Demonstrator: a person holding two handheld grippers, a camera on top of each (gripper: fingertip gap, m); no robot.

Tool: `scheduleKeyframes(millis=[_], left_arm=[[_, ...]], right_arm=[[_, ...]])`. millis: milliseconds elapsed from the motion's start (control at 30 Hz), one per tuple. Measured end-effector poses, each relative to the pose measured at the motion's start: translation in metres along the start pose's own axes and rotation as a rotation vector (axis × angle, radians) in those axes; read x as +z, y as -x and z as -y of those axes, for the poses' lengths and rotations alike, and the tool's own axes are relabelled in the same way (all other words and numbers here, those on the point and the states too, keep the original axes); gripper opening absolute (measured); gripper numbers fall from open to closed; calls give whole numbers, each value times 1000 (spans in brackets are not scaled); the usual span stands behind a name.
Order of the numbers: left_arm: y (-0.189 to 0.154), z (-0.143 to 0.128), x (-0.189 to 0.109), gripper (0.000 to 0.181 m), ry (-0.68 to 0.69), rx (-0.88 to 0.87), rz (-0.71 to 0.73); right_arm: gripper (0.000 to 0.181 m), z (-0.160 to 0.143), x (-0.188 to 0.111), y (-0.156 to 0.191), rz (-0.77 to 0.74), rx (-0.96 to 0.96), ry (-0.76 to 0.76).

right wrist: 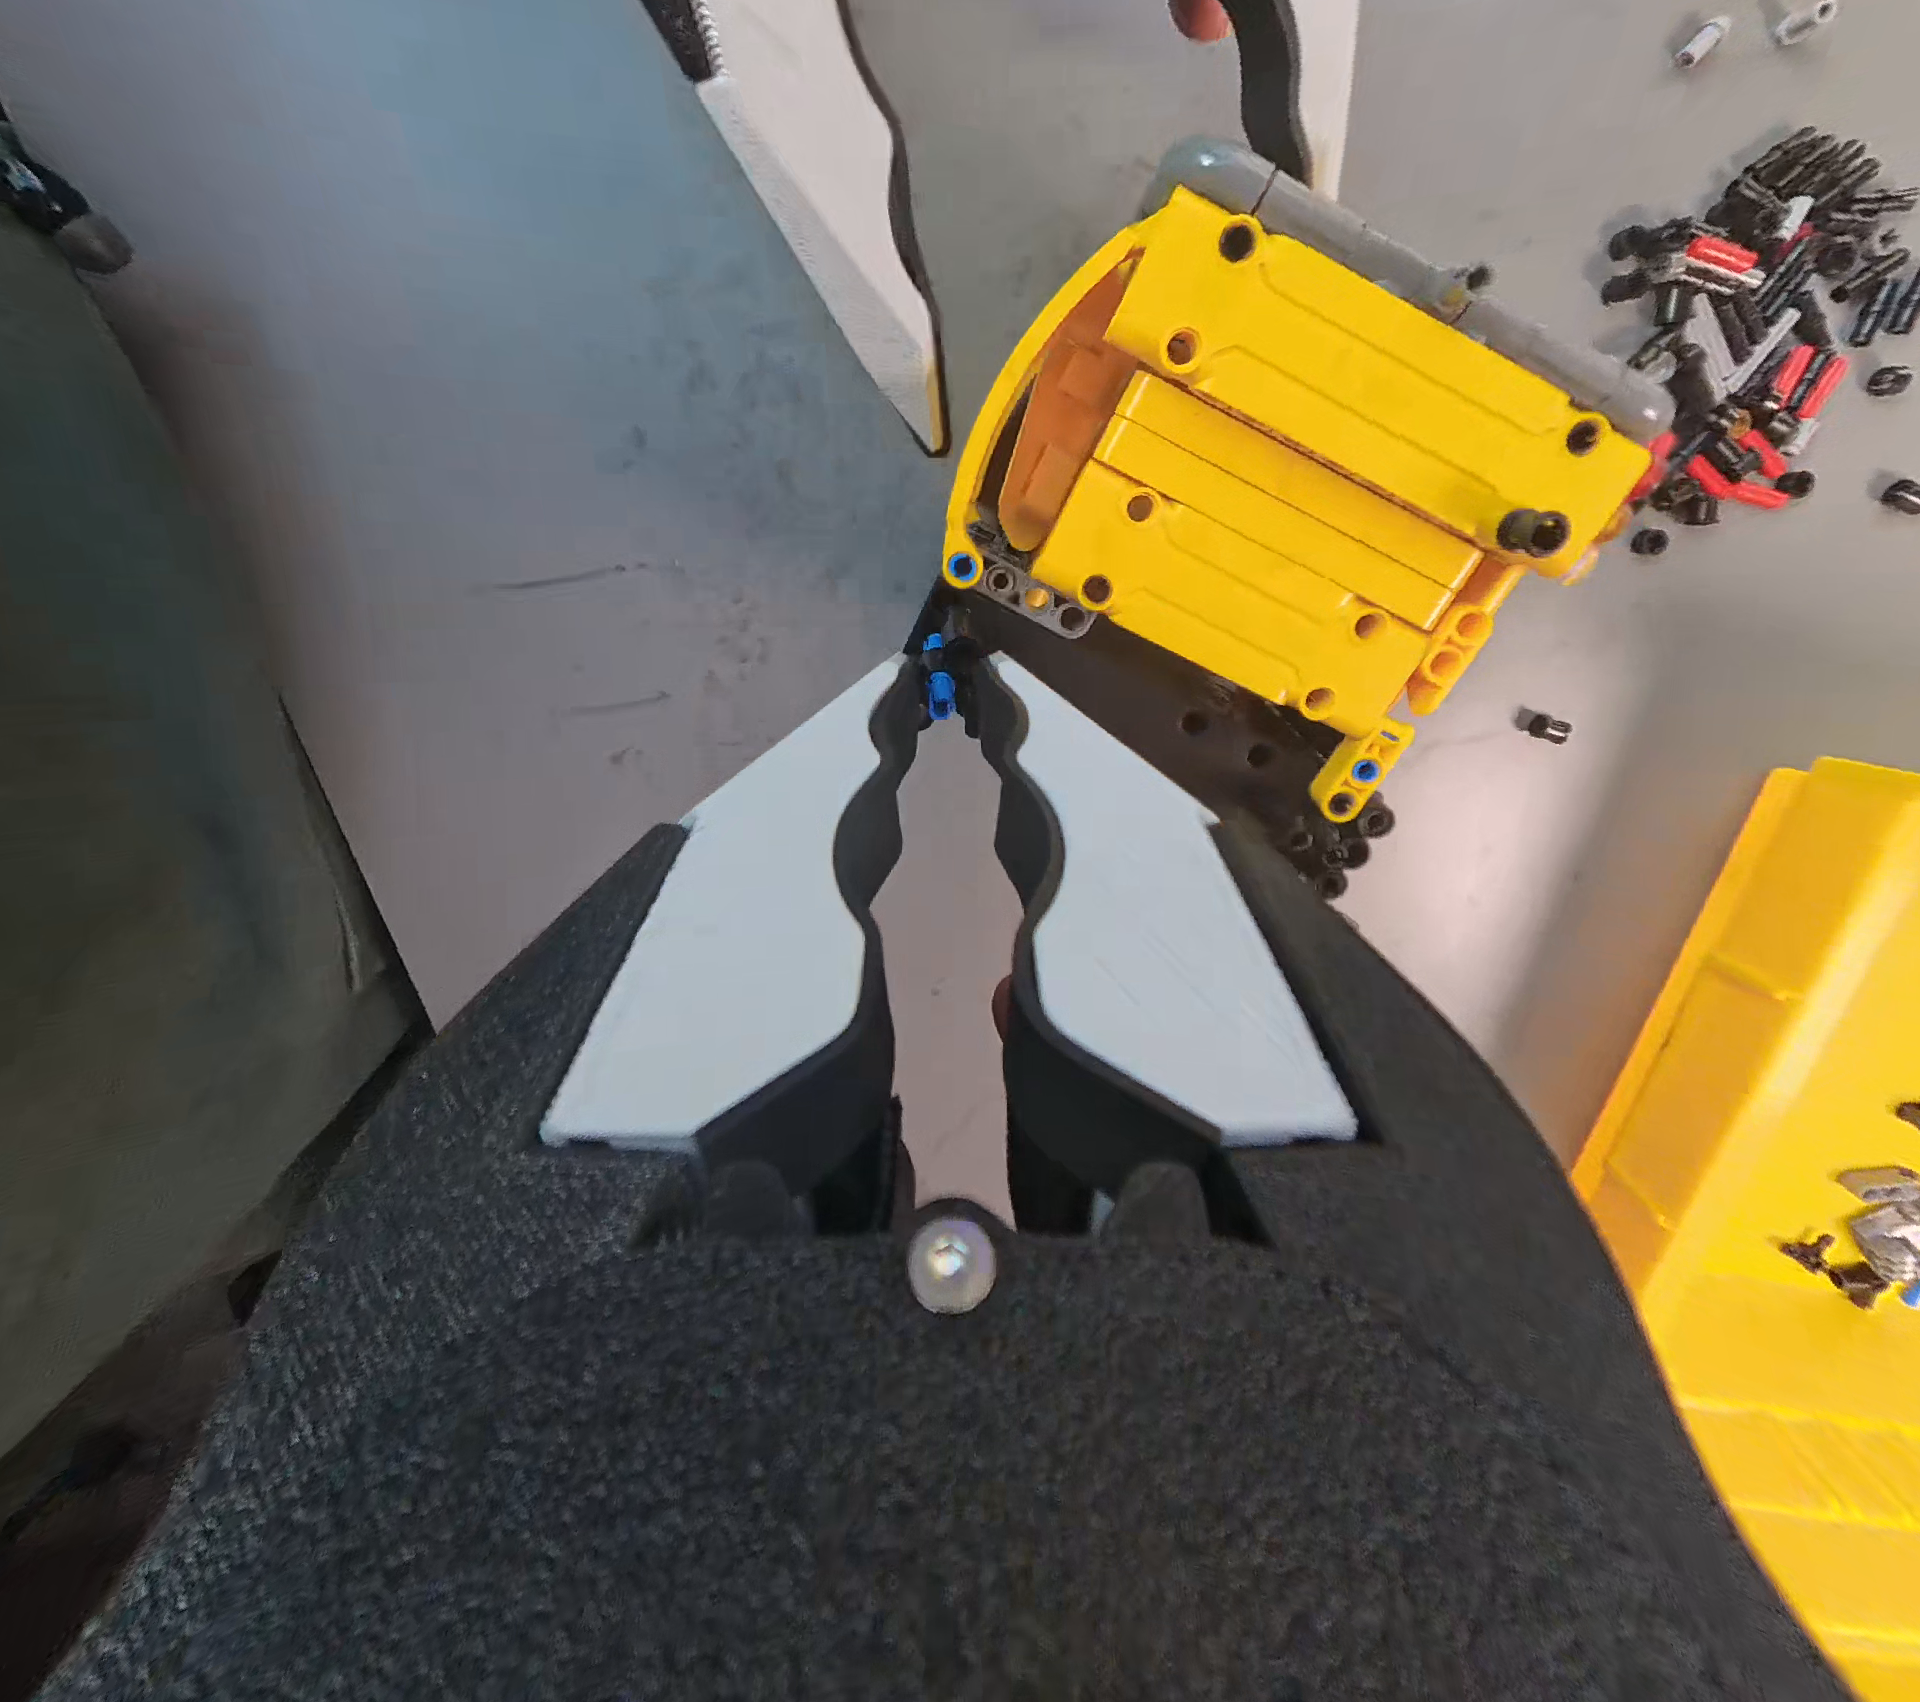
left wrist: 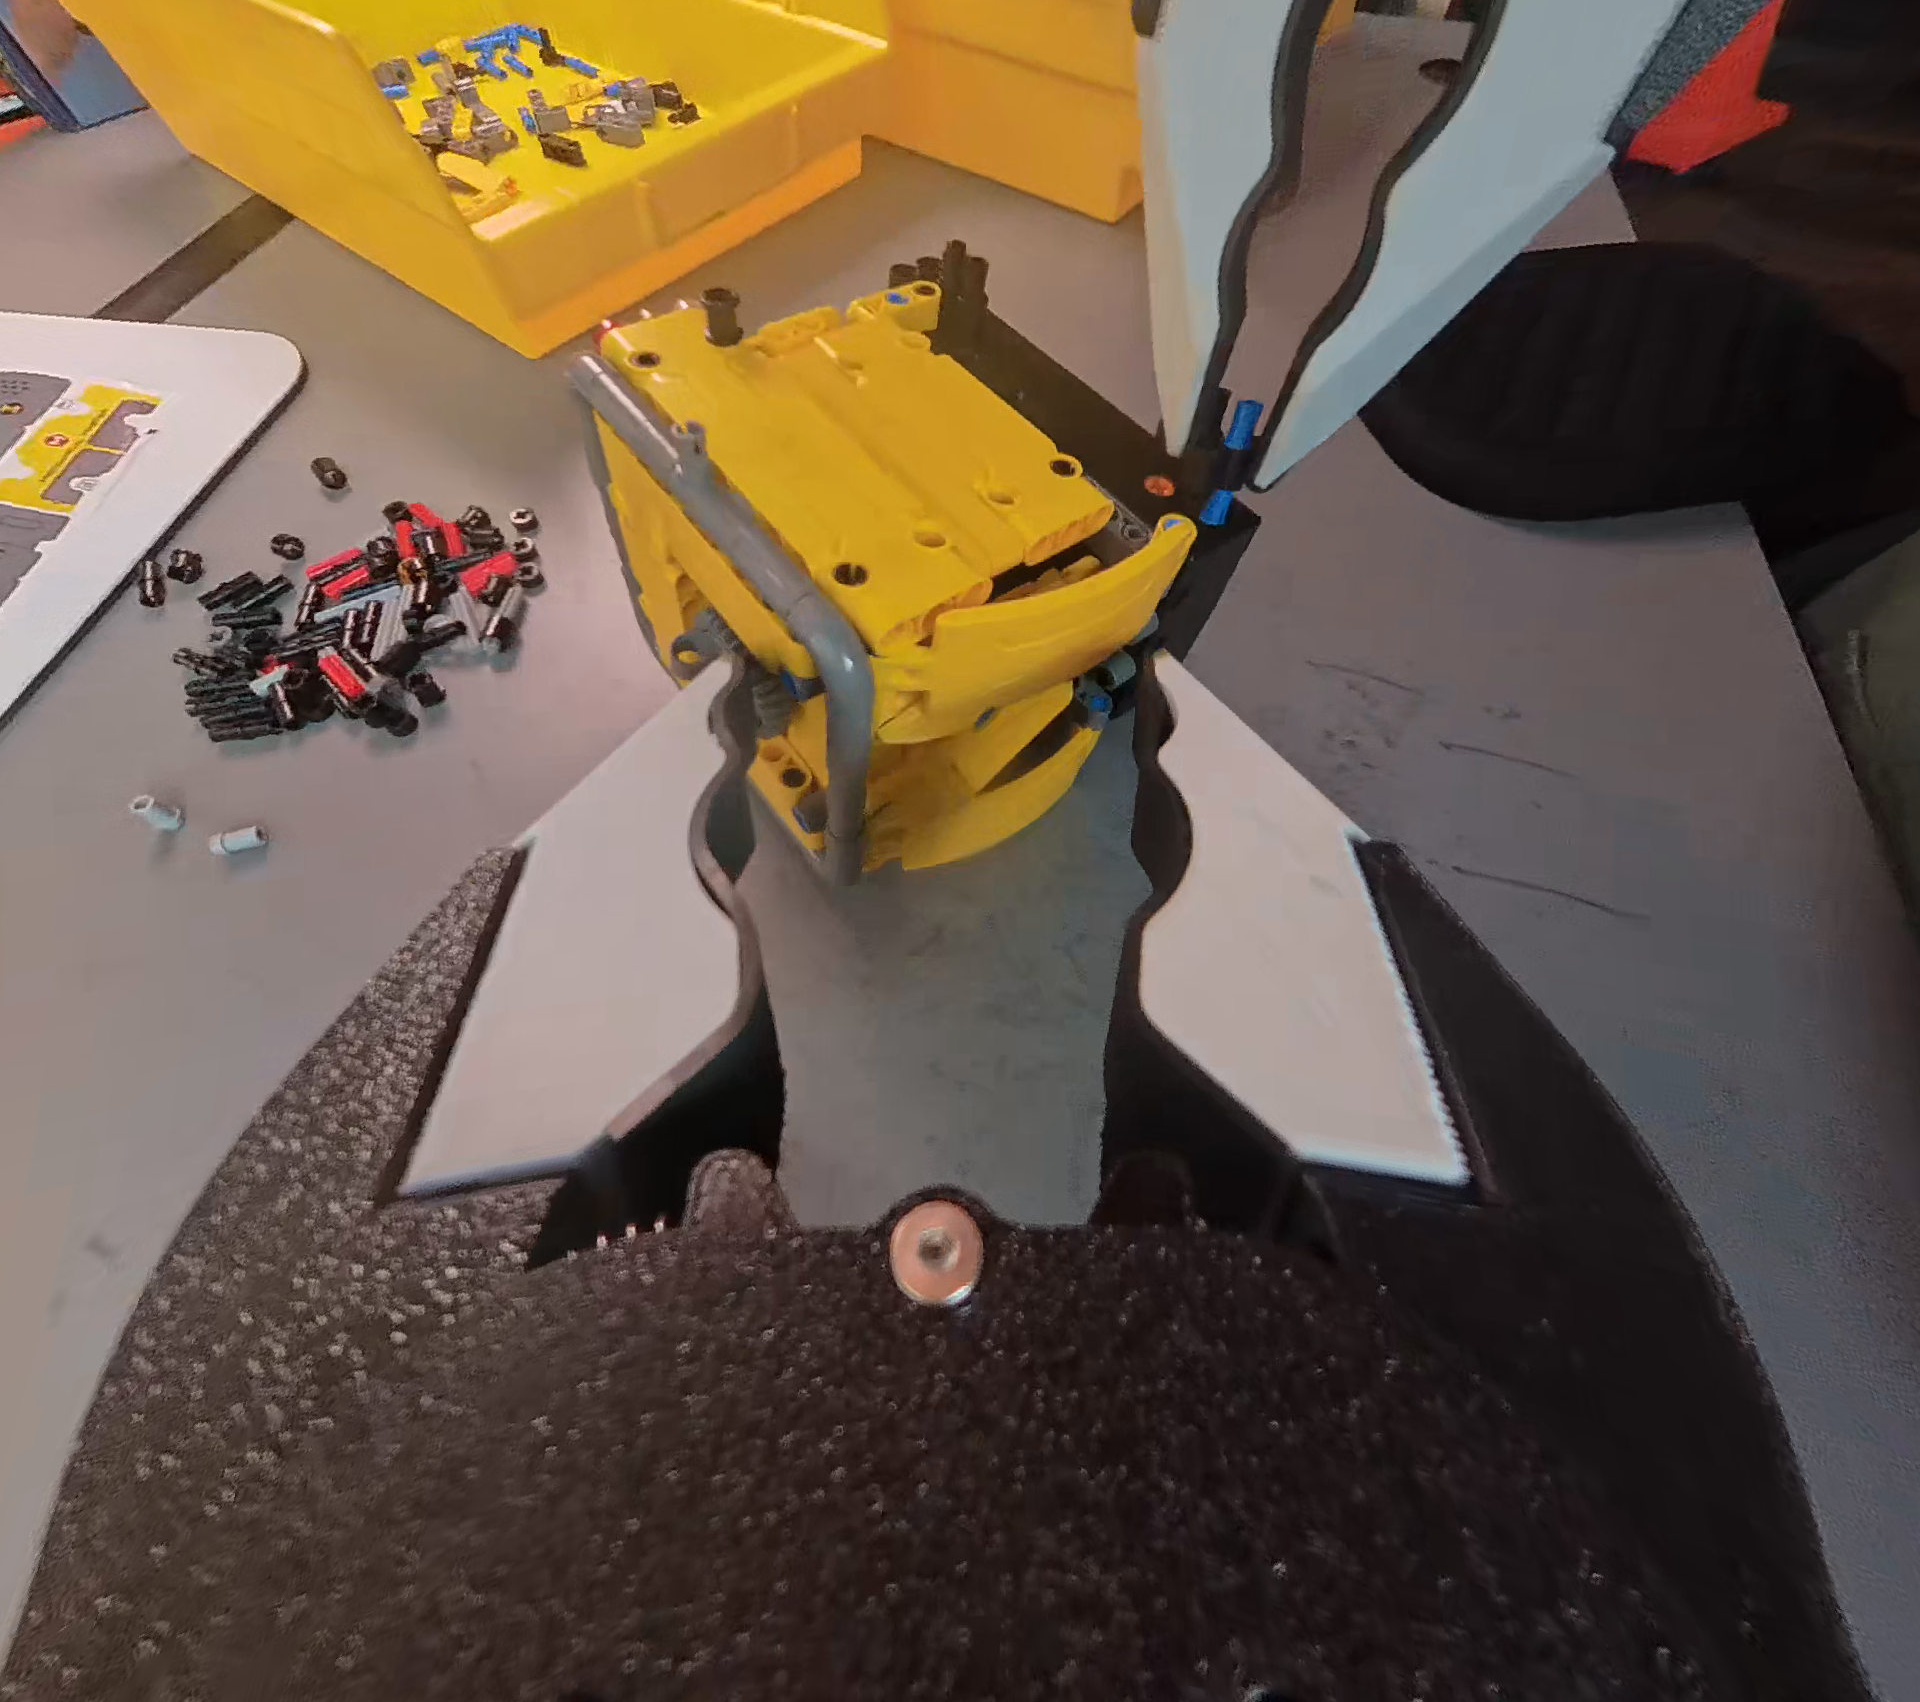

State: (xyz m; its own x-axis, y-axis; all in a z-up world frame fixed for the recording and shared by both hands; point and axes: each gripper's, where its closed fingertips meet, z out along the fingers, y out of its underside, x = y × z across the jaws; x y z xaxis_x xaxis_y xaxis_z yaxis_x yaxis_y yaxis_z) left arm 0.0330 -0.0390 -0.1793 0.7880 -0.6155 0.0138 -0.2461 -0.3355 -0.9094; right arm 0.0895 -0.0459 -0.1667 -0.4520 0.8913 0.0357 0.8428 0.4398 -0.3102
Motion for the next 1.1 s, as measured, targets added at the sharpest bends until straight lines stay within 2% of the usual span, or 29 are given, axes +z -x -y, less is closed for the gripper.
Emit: scheduleKeyframes(millis=[100,233,467,633,767,800,1100], left_arm=[[-13,-3,-2,74,60,7,47],[-17,-3,-5,74,82,2,17],[8,22,-3,116,-82,160,-52],[12,27,18,143,-60,149,-201],[0,16,32,134,-40,139,-281],[1,12,35,127,-35,153,-252],[2,11,33,120,-50,149,-120]], right_arm=[[10,-4,-2,3,-2,-22,30],[10,-11,-4,4,-39,-100,91],[10,-13,-4,5,-70,-194,150],[10,-11,-2,6,-90,-273,203],[10,-10,-1,8,-94,-291,233],[10,-10,-1,7,-93,-285,235],[9,-14,1,8,-99,-197,233]])
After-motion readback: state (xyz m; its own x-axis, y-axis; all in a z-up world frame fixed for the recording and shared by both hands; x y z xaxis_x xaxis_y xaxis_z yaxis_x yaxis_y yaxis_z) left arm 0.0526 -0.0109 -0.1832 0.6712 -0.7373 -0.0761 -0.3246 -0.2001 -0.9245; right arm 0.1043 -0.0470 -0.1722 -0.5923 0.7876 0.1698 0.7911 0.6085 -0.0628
